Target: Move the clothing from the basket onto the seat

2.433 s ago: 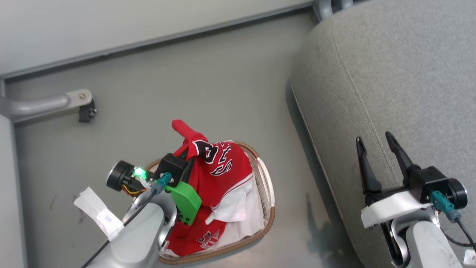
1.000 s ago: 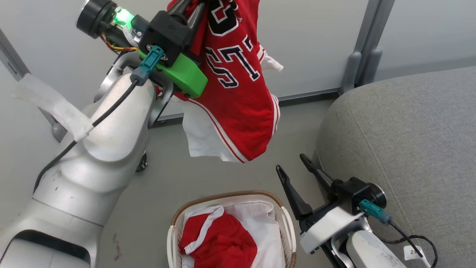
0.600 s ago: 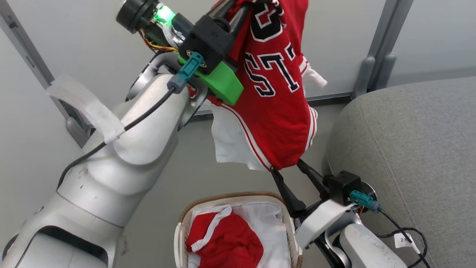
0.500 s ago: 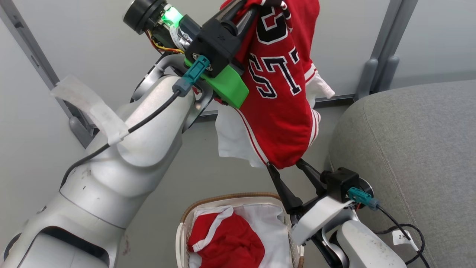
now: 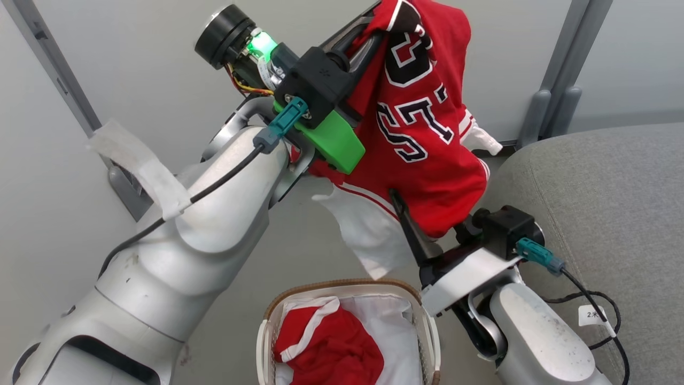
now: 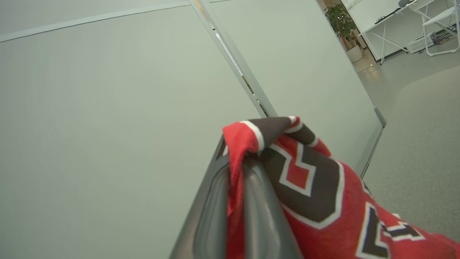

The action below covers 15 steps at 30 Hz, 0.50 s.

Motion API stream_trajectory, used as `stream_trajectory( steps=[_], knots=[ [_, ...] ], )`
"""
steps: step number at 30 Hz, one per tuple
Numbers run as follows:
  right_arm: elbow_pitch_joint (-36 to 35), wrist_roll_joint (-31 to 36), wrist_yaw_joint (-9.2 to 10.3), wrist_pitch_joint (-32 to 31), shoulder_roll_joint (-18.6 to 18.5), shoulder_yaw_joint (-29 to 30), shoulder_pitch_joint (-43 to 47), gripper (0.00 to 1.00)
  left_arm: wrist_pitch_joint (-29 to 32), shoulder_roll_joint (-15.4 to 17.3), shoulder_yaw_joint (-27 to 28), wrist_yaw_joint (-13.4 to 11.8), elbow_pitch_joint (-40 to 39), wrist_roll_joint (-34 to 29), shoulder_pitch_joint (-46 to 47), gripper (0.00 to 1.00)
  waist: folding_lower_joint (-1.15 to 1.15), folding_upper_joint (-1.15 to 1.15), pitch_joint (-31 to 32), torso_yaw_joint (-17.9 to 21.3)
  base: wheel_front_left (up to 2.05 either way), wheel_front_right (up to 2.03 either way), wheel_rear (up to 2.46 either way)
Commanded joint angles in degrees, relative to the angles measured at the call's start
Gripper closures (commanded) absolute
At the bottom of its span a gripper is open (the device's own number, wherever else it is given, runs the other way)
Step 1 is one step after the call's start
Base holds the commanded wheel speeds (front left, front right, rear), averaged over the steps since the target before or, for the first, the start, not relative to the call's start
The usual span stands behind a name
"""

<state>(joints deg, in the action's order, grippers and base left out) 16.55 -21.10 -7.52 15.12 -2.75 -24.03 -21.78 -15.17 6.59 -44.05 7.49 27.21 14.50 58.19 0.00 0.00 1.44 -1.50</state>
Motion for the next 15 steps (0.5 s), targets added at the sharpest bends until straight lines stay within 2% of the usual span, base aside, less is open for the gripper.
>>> stream_trajectory(
  steps=[1,2,15],
  knots=[
    [-0.2,0.8,0.06,0.1,-0.3,0.6,-0.4,0.96,0.0,0.4,0.5,0.0,0.3,0.7,-1.4,1.0,0.0,0.0,-0.1,0.0,0.0,0.0,0.0],
    [-0.2,0.9,0.06,0.1,-0.2,1.0,-0.5,1.0,0.0,0.5,0.6,0.0,0.4,0.9,-1.9,1.0,0.0,0.0,-0.1,0.0,0.0,0.0,0.0],
    [-1.5,5.1,0.06,0.1,-0.2,4.8,-0.5,1.0,0.0,0.8,4.9,-1.1,2.3,4.0,-11.3,1.0,0.0,0.0,-0.5,0.5,0.0,0.0,0.0]
  ],
)
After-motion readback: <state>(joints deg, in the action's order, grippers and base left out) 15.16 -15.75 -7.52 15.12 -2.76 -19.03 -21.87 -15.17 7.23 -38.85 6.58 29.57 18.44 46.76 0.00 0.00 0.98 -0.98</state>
